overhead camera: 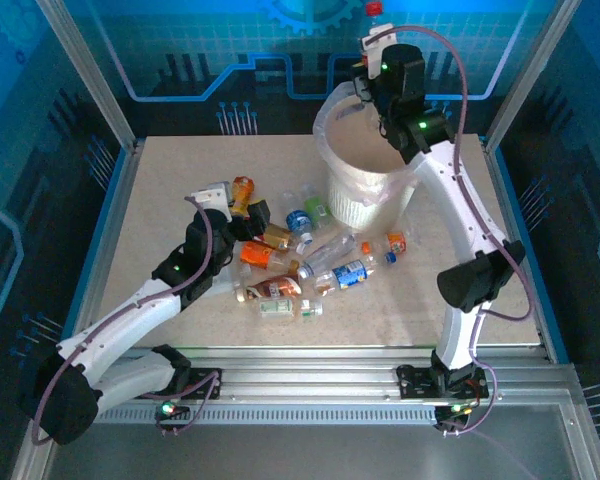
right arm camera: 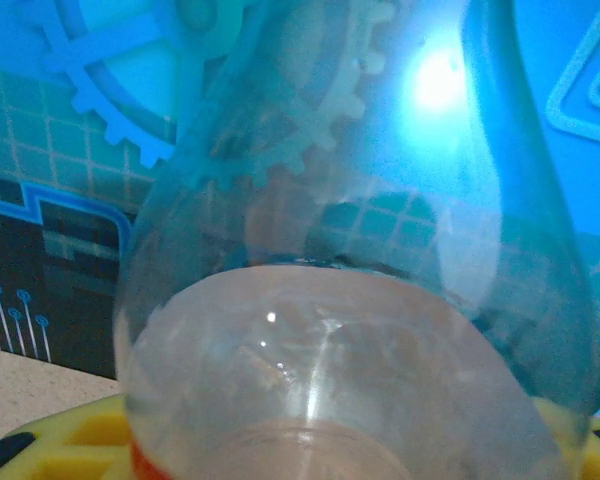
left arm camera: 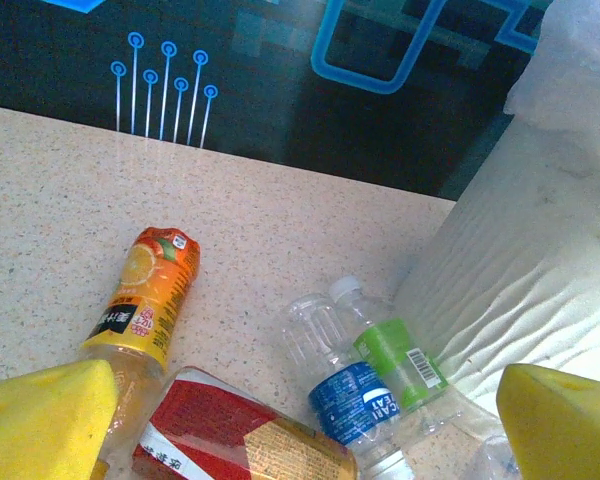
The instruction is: Put the plastic bottles in the bin
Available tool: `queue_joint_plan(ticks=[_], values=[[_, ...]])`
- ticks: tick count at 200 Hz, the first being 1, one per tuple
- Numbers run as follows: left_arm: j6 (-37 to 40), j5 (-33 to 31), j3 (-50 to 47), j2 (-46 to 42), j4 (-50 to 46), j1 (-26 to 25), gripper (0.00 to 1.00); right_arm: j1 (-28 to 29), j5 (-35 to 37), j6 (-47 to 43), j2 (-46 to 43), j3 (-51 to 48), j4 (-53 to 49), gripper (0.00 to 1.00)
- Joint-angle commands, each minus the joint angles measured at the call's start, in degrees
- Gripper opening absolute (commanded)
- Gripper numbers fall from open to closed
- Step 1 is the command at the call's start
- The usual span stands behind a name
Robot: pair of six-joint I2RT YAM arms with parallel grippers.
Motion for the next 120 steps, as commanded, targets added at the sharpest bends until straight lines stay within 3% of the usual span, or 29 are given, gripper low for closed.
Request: queue_joint_plan(ticks=[1, 72, 120], values=[[-0.51, 0.83, -1.08, -1.39, -0.24, 0.48, 0.99, 0.57, 0.46, -3.05, -0.07, -1.11, 5.89, 0.26], [-0.15, 0.82, -1.19, -1.39, -0.7, 0.62, 0.99, -1.82, 1.58, -0.08, -3.74, -18.47, 8.37, 0.29], [-0.21, 0.88, -0.83, -1.39, -1.25, 0.66, 0.99, -4.61, -0.12, 2.74, -5.81, -26.09, 7.18, 0.36]])
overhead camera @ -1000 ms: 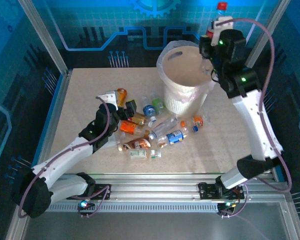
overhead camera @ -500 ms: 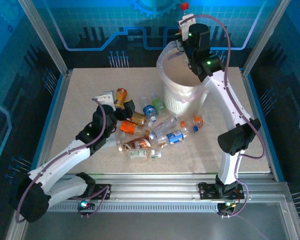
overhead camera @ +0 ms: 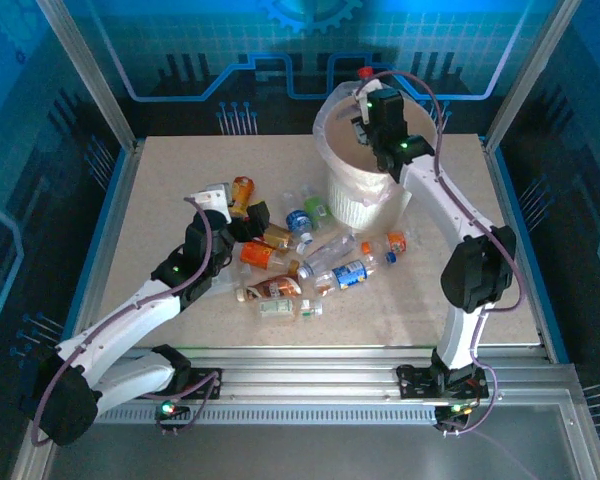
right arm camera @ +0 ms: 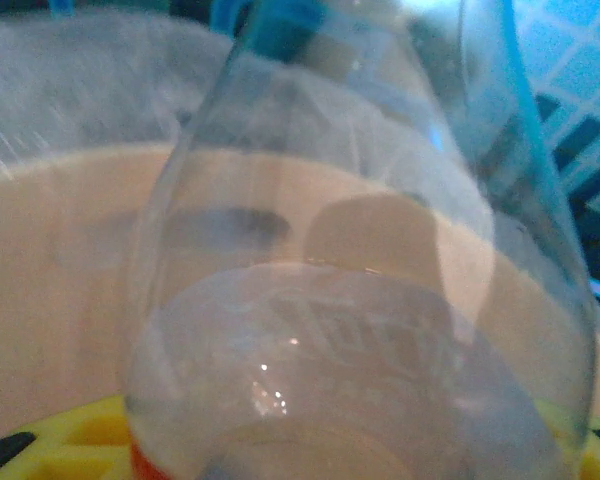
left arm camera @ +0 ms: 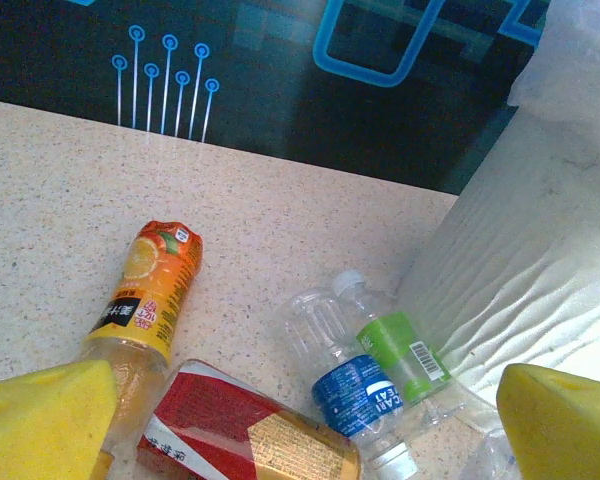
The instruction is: Put the plastic bottles in the bin
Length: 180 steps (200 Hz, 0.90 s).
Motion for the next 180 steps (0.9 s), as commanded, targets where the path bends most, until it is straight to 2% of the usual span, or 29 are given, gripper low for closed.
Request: queue_joint_plan(ticks=[1, 63, 106, 180], values=[[-0.21, 0.71, -0.5, -1.06, -0.54, 0.48, 0.99, -1.85, -0.77, 2.64, -4.11, -2.09, 1.56, 0.36], [-0.21, 0.53, 0.27, -1.1, -2.21, 0.63, 0.99, -4.57, -3.67, 4.59, -1.9, -3.5, -3.43, 0.46], [-1.77, -1.37, 3.75, 0.37, -9.85, 1.41, 0.99, -5.56, -5.36, 6.08, 1.2, -1.26, -7.66, 0.57], [-2.69, 0.81, 7.26, 3.8, -16.6, 2.93, 0.99, -5.61, -5.17, 6.89, 5.44, 4.41, -14.49, 0.74]])
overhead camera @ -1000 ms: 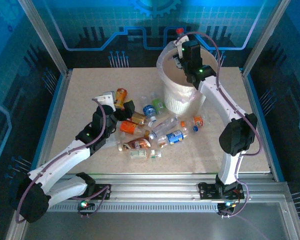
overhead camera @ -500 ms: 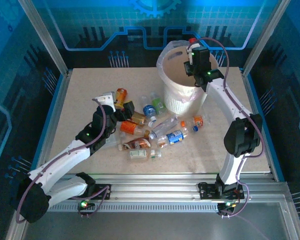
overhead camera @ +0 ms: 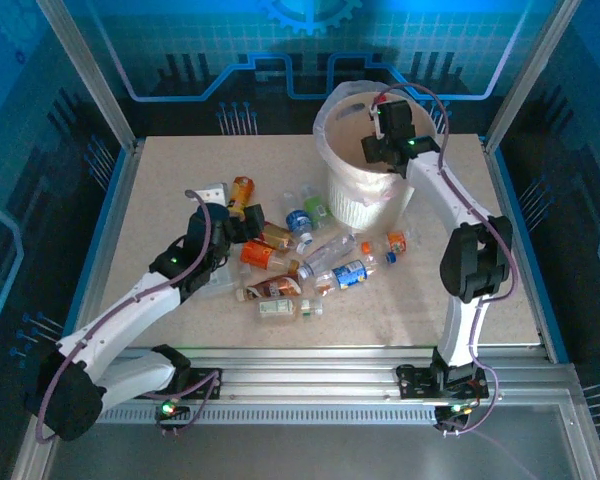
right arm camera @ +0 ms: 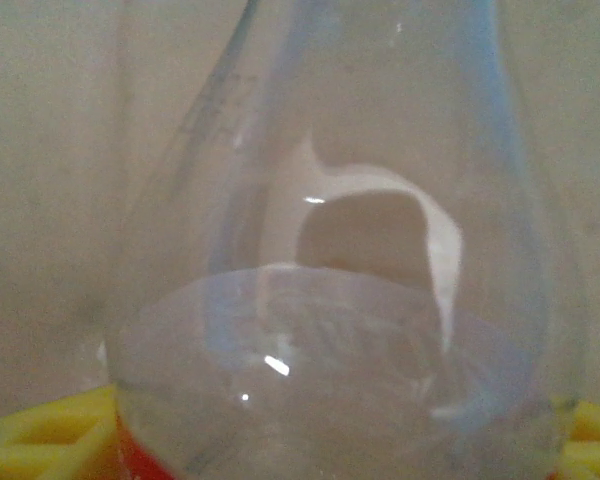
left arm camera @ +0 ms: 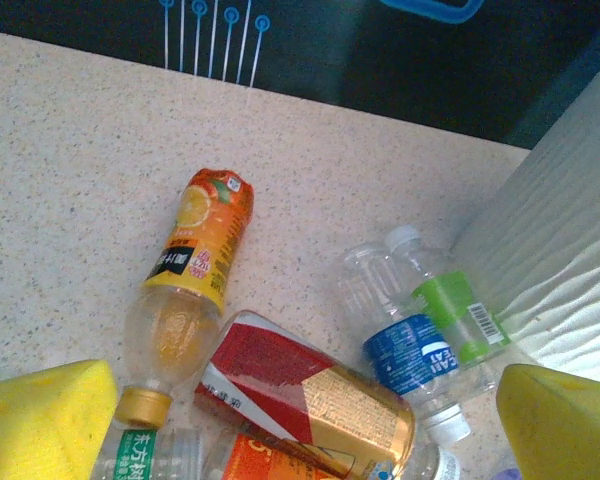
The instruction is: Put the plastic bottles in the bin
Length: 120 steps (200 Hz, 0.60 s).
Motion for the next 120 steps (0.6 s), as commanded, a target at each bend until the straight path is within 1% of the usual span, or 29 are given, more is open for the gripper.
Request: queue_joint_plan(ticks=[1, 17, 43, 59, 71, 74, 120], values=[[-1.13, 0.95, 3.08, 1.6, -4.62, 0.9, 0.99, -0.61, -0.49, 0.95, 0.73, 3.79, -3.3, 0.74], [-1.37, 1.04, 4.06, 2.76, -6.65, 1.1, 0.99, -0.6, -0.47, 1.14, 0.82, 5.29, -4.39, 0.77], [-1.96, 3.0, 5.32, 4.16, -9.41, 2.54, 0.99, -0.46, -0.25, 1.19, 0.19, 7.87, -6.3, 0.87], [-2.1, 3.7, 5.67, 4.62, -10.48, 3.53, 0.99, -0.23, -0.21, 1.21, -0.29, 9.41, -7.55, 0.92], [-2.1, 4.26, 5.62, 4.71, -10.72, 4.33, 0.99, -0.15, -0.13, 1.23, -0.8, 10.82, -8.73, 0.97], [-2.11, 4.46, 5.61, 4.71, -10.68, 4.56, 0.99, 0.01, -0.04, 1.34, -0.91, 11.13, -9.0, 1.0], [-0.98, 8.86, 6.11, 5.87, -10.08, 8.52, 0.99, 1.26, 1.03, 3.91, -1.11, 20.82, -17.8, 1.0]])
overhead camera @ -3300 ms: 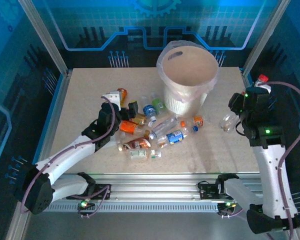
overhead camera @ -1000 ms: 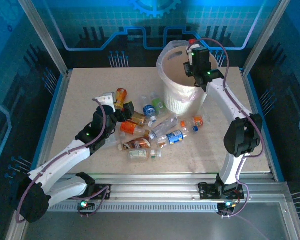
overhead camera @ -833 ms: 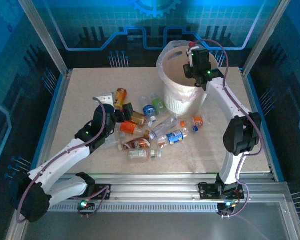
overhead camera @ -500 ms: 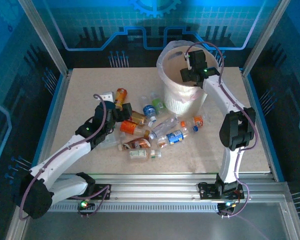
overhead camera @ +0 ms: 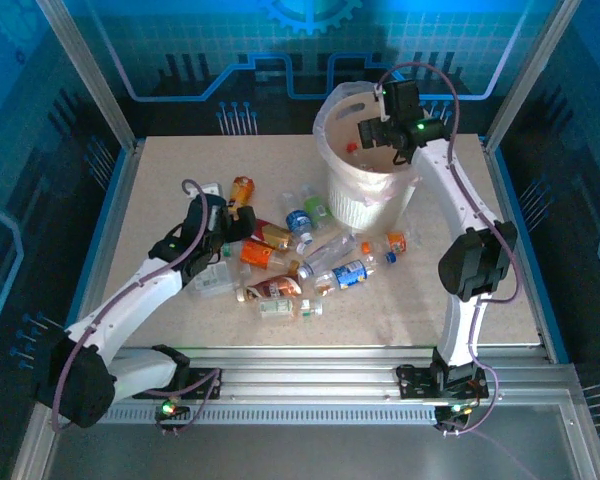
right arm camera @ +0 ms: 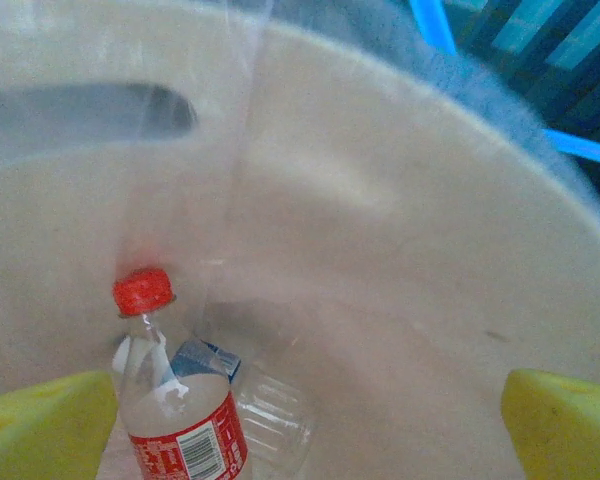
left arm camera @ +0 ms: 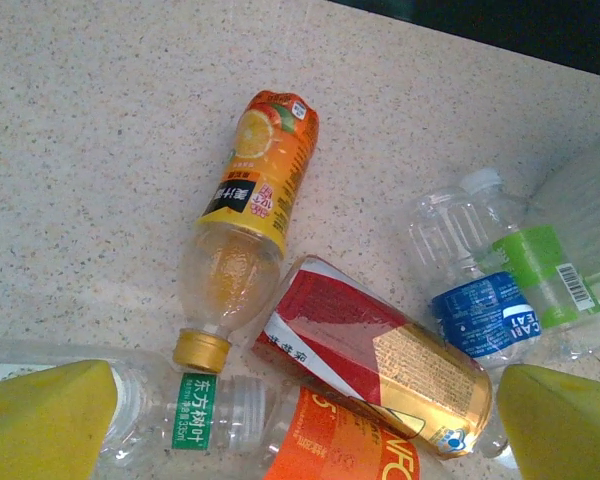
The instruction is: Put the plastic bottles in the bin
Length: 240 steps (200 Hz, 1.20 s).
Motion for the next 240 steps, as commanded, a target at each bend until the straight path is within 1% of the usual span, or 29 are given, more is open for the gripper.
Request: queue_joint_plan(ticks=[1, 27, 49, 81, 95, 111, 131, 159, 168, 179, 193, 202, 216, 224, 240], values=[[0.52, 3.84, 2.39, 1.25, -0.96, 2.33, 0.99, 1.02, 0.88, 2.4, -1.75, 7.09, -7.26, 1.0], [1.48, 6.12, 3.57, 3.1, -0.41, 4.78, 0.99, 2.41, 3.15, 4.55, -1.9, 12.63, -12.91, 1.0], [2.54, 7.28, 5.79, 6.11, -0.29, 6.66, 0.99, 3.46, 4.34, 8.56, -2.93, 16.67, -18.13, 1.0], [5.54, 9.69, 11.37, 12.68, -1.93, 8.78, 0.99, 5.44, 8.32, 13.5, -8.05, 13.96, -21.2, 1.0], [7.0, 10.38, 14.37, 16.07, -3.32, 9.4, 0.99, 6.91, 11.68, 15.07, -11.45, 10.65, -21.88, 1.0], [8.55, 11.34, 17.95, 19.94, -4.97, 10.09, 0.99, 8.22, 15.66, 18.38, -16.16, 4.73, -21.95, 1.0], [9.78, 12.71, 22.12, 24.66, -6.73, 10.96, 0.99, 8.42, 16.53, 22.95, -21.63, -2.5, -23.16, 1.0], [11.11, 15.2, 27.12, 30.1, -8.5, 12.28, 0.99, 8.16, 16.83, 28.16, -27.8, -10.24, -26.42, 1.0], [11.59, 15.88, 28.43, 31.66, -9.07, 12.75, 0.99, 7.7, 16.17, 30.57, -29.65, -12.65, -27.76, 1.0], [12.19, 17.29, 30.05, 33.43, -9.78, 13.33, 0.99, 6.94, 13.59, 32.55, -32.36, -16.51, -27.87, 1.0], [13.0, 18.35, 31.67, 35.53, -10.46, 13.81, 0.98, 6.02, 8.97, 32.46, -36.92, -23.41, -24.45, 1.0], [13.6, 18.71, 32.74, 36.91, -11.02, 14.08, 0.98, 5.86, 7.18, 30.35, -39.95, -28.39, -21.2, 1.0], [14.3, 19.1, 34.39, 38.68, -12.07, 14.31, 0.98, 5.74, 7.54, 25.54, -44.03, -35.07, -17.46, 1.0], [14.78, 19.78, 35.37, 39.7, -12.84, 14.44, 0.98, 5.33, 8.38, 25.69, -45.81, -37.68, -17.38, 1.0], [15.67, 20.64, 37.52, 41.75, -14.32, 14.45, 0.98, 3.4, 7.69, 26.63, -47.4, -40.03, -19.36, 1.0]])
